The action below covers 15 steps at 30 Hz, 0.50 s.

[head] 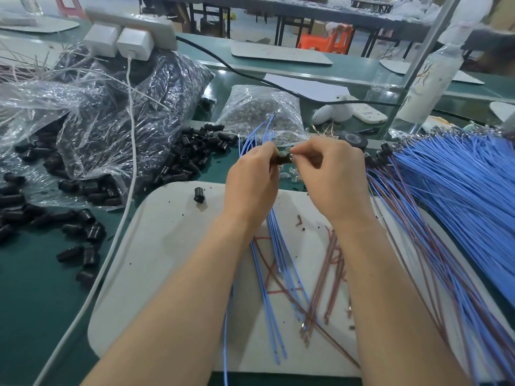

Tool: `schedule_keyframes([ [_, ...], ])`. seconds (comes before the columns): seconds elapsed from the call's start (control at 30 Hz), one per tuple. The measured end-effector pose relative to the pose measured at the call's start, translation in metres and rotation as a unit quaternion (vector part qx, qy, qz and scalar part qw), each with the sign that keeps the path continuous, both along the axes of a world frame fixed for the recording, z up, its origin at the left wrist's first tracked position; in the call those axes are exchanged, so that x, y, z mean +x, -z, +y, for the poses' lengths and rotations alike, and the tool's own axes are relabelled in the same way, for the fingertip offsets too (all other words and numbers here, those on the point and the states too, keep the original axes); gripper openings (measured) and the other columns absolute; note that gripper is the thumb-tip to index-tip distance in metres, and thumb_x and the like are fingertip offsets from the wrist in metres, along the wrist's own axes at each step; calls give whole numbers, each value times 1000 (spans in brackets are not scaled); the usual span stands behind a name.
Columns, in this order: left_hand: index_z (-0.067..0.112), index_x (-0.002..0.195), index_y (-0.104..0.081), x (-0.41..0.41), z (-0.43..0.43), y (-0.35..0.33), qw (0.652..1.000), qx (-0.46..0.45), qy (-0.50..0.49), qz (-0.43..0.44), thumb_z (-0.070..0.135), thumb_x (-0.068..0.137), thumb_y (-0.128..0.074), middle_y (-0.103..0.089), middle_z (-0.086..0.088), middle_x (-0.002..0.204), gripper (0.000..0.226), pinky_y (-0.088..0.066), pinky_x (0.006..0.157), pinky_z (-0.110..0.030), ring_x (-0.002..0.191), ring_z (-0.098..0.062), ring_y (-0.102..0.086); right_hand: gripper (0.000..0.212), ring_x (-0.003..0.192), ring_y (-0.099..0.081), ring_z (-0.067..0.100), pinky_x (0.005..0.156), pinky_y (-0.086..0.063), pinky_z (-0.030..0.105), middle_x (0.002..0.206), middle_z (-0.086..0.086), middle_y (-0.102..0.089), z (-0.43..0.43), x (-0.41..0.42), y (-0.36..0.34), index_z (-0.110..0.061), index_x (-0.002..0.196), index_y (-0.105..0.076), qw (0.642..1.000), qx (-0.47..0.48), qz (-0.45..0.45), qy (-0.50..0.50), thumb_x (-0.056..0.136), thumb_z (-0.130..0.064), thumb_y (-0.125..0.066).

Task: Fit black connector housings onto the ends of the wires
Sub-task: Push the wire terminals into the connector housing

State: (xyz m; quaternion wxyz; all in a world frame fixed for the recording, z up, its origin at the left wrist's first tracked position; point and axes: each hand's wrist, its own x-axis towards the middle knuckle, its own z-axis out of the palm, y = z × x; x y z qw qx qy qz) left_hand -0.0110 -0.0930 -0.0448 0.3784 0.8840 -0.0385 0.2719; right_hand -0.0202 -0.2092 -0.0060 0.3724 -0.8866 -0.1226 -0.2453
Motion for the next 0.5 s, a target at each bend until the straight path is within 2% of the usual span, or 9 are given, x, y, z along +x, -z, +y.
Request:
schedule_keyframes([
  [0.13, 11, 104, -61, -2, 3, -2, 995, -31, 91, 37, 7, 87, -58, -66, -2, 92, 17, -49, 78, -32, 82, -18, -58, 13, 68, -61, 3, 70, -46, 8, 75, -6, -68, -12, 6, 3, -17, 91, -75, 999, 17, 40, 9, 85, -11, -66],
  [0.2, 11, 105, -65, -2, 4, -3, 989, -39, 137, 47, 8, 86, -62, -67, -1, 92, 19, -48, 79, -22, 76, -11, -57, 11, 66, -61, -2, 67, -45, 4, 74, -8, -67, -19, 9, 4, -19, 89, -75, 997, 31, 69, -2, 85, -11, -68],
  [0.27, 10, 102, -68, -2, 4, -3, 987, -35, 147, 45, 8, 86, -64, -69, -2, 89, 17, -44, 73, -14, 70, -6, -53, 11, 71, -65, 2, 71, -50, 11, 76, -5, -70, -26, 12, 5, -21, 87, -74, 994, 41, 101, -20, 84, -12, -69],
  [0.37, 8, 99, -70, -2, 3, -4, 987, -27, 151, 39, 6, 86, -64, -68, -1, 84, 15, -45, 72, -18, 70, -10, -54, 14, 76, -69, 12, 79, -55, 26, 77, -3, -72, -34, 14, 6, -25, 83, -71, 988, 55, 138, -46, 83, -11, -70],
  [0.5, 10, 98, -70, -3, 4, -5, 986, -13, 160, 46, 7, 86, -63, -67, 2, 82, 14, -48, 74, -24, 73, -12, -58, 16, 77, -70, 14, 81, -56, 32, 77, -2, -72, -38, 14, 7, -26, 82, -71, 984, 63, 153, -67, 84, -10, -71],
])
